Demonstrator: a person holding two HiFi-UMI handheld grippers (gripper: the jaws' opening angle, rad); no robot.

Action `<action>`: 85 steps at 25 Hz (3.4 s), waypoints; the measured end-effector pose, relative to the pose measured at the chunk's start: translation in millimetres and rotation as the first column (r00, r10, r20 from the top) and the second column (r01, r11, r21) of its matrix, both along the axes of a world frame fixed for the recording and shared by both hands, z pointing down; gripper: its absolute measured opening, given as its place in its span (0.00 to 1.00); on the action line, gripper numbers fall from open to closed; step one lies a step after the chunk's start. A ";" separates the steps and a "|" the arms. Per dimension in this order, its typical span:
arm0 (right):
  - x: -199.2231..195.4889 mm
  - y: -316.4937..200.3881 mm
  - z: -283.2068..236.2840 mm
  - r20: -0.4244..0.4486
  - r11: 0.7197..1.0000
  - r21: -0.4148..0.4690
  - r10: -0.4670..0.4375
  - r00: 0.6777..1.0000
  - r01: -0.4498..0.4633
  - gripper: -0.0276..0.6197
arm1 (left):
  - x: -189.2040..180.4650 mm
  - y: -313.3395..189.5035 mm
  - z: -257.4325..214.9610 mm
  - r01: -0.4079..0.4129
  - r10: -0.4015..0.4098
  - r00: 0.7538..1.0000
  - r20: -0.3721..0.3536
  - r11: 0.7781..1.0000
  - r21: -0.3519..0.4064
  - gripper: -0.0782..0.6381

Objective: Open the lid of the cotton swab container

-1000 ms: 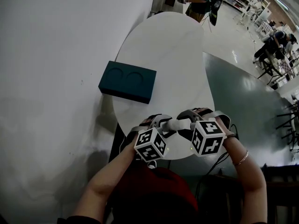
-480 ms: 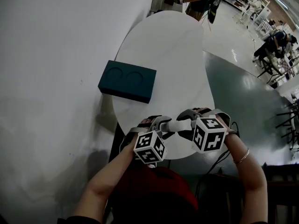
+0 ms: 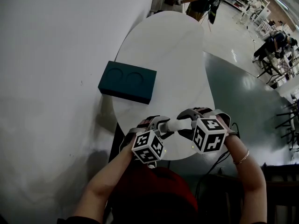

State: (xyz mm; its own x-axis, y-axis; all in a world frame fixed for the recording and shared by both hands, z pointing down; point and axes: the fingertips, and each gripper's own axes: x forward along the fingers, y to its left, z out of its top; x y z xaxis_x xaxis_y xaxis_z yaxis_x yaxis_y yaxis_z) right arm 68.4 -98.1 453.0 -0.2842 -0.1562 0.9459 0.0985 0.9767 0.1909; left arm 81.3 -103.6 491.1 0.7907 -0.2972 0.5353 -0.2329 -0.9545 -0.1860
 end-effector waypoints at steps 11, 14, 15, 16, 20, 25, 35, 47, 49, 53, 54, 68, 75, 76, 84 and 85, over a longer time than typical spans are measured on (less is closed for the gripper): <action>4.9 -17.2 -3.7 0.002 0.997 0.062 0.034 0.999 -0.034 0.33 | -5.5 -7.1 2.5 0.039 -0.041 0.998 -0.047 0.998 -0.053 0.43; 4.2 -19.7 -4.5 0.008 0.997 0.069 0.038 0.999 -0.039 0.33 | -6.7 -7.7 3.6 0.043 -0.047 0.997 -0.058 0.997 -0.067 0.43; 4.1 -20.8 -5.1 0.010 0.997 0.072 0.040 0.999 -0.041 0.33 | -7.1 -7.6 3.9 0.044 -0.049 0.997 -0.062 0.996 -0.072 0.43; 4.0 -22.1 -6.1 0.013 0.996 0.076 0.042 0.999 -0.043 0.33 | -7.4 -7.7 4.0 0.046 -0.051 0.997 -0.066 0.996 -0.076 0.43; 3.7 -29.5 -11.7 0.027 0.994 0.093 0.055 0.998 -0.057 0.33 | -8.3 -9.0 3.5 0.053 -0.062 0.994 -0.086 0.994 -0.095 0.42; 2.3 -39.1 -17.3 0.052 0.990 0.112 0.076 0.996 -0.081 0.33 | -9.7 -9.3 3.8 0.055 -0.067 0.993 -0.102 0.992 -0.109 0.42; 0.5 -53.4 -27.8 0.126 0.982 0.120 0.129 0.984 -0.144 0.33 | -14.2 -8.7 -0.8 0.094 -0.121 0.981 -0.151 0.980 -0.177 0.42; 3.0 -55.7 -45.1 0.270 0.962 0.084 0.230 0.935 -0.261 0.33 | -65.2 -37.2 -9.9 0.225 -0.292 0.925 -0.243 0.936 -0.271 0.42; 0.8 -56.3 -45.0 0.314 0.953 0.065 0.262 0.913 -0.296 0.32 | -76.3 -44.8 -11.2 0.246 -0.316 0.915 -0.249 0.929 -0.276 0.42; -2.8 -54.4 -45.5 0.442 0.915 -0.054 0.381 0.812 -0.400 0.27 | -91.4 -52.5 -14.8 0.264 -0.336 0.906 -0.256 0.924 -0.276 0.42; -4.1 -54.2 -47.3 0.476 0.902 -0.094 0.412 0.777 -0.421 0.26 | -93.4 -53.0 -16.3 0.262 -0.336 0.905 -0.262 0.923 -0.281 0.42; -6.6 -39.2 -33.1 0.598 0.737 -0.431 0.665 0.447 -0.520 0.10 | -91.4 -56.2 -14.0 0.142 -0.229 0.926 -0.299 0.947 -0.287 0.42; -11.5 -24.8 -16.1 0.571 0.708 -0.474 0.700 0.430 -0.523 0.10 | -83.5 -63.7 0.2 0.073 -0.152 0.953 -0.263 0.955 -0.286 0.42; -11.8 -23.8 -13.9 0.568 0.703 -0.480 0.705 0.425 -0.525 0.10 | -82.2 -64.8 2.9 0.067 -0.142 0.956 -0.256 0.957 -0.283 0.42; -6.3 -18.1 -2.6 0.543 0.674 -0.498 0.733 0.410 -0.545 0.10 | -75.8 -67.3 18.8 0.033 -0.078 0.981 -0.179 0.970 -0.242 0.42; -6.0 -17.9 -1.4 0.540 0.671 -0.500 0.736 0.409 -0.547 0.10 | -75.3 -67.0 21.0 0.029 -0.071 0.983 -0.170 0.971 -0.237 0.42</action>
State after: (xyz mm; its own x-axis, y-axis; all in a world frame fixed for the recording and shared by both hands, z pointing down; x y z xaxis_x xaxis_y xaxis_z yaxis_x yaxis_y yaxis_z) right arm 62.5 -116.0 451.6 -0.7217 -0.3999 0.5650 -0.6334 0.7108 -0.3059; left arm 6.0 -170.6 512.1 0.8661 -0.2222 0.4477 -0.2901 -0.9529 0.0884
